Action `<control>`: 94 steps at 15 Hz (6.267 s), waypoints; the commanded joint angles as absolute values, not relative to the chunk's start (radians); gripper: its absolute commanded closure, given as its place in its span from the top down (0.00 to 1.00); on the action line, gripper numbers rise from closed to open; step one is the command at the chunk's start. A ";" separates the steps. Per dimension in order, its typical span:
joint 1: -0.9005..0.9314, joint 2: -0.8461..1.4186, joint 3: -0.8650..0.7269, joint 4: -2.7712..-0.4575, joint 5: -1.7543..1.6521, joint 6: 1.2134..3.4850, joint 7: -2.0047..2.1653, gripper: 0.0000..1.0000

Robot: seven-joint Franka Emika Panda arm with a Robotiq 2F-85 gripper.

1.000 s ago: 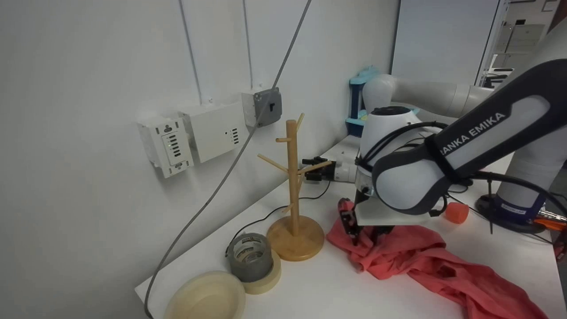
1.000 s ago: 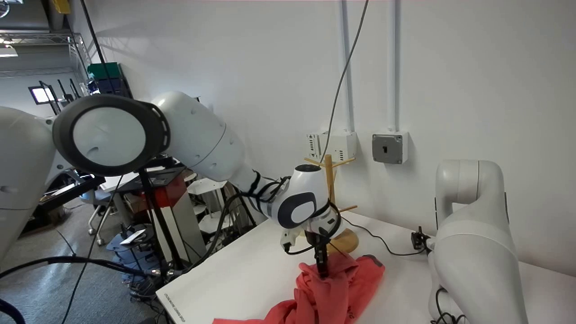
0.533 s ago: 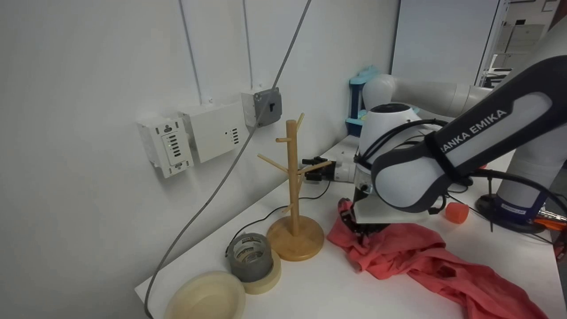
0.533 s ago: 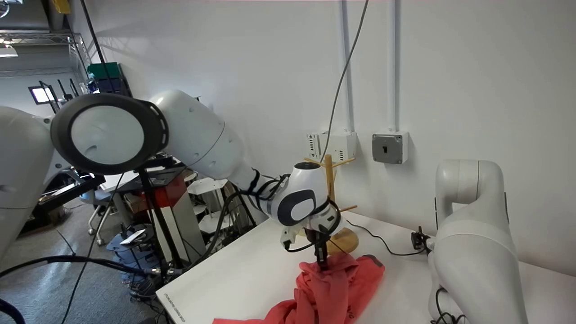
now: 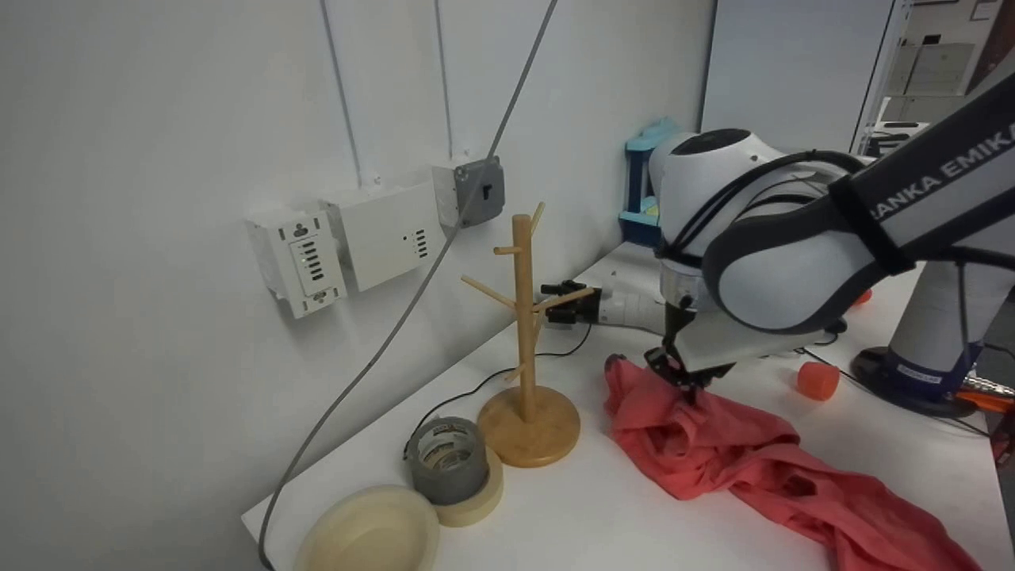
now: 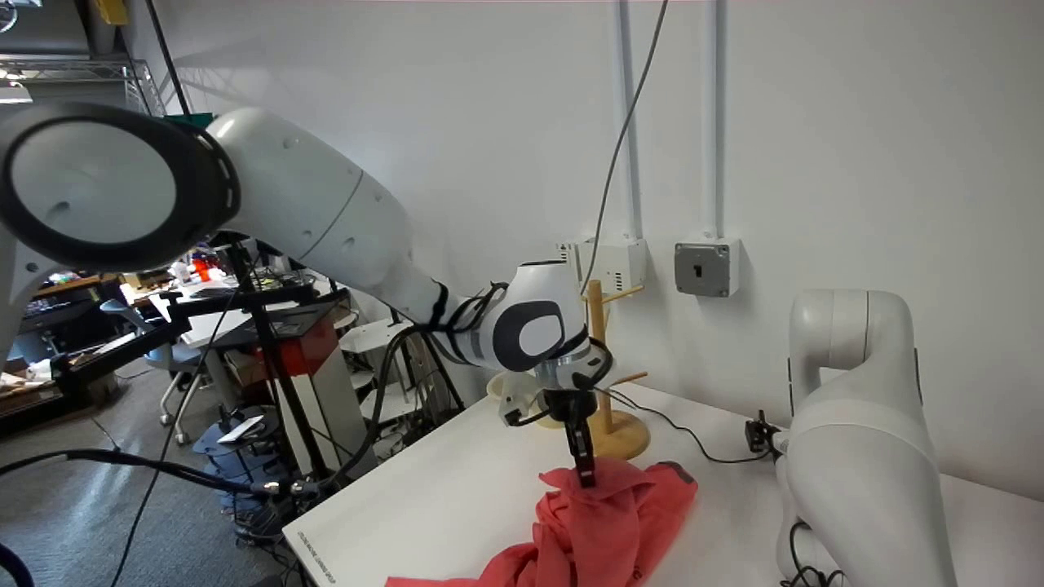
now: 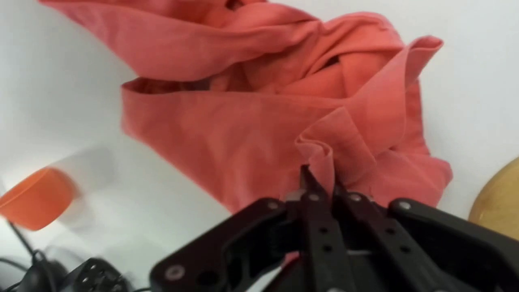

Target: Spread out the sweatshirt

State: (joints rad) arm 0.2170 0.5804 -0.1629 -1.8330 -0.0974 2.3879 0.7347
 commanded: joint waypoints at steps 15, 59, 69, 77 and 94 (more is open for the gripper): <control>0.270 0.375 -0.259 -2.034 -0.743 2.737 1.228 0.01; 0.015 0.559 0.007 -1.965 -0.107 2.608 0.088 1.00; 0.012 0.640 -0.002 -1.888 -0.103 2.584 0.030 1.00; 0.016 0.671 -0.006 -1.867 -0.111 2.573 0.002 0.36; 0.020 0.576 -0.049 -1.899 -0.208 2.466 -0.069 0.01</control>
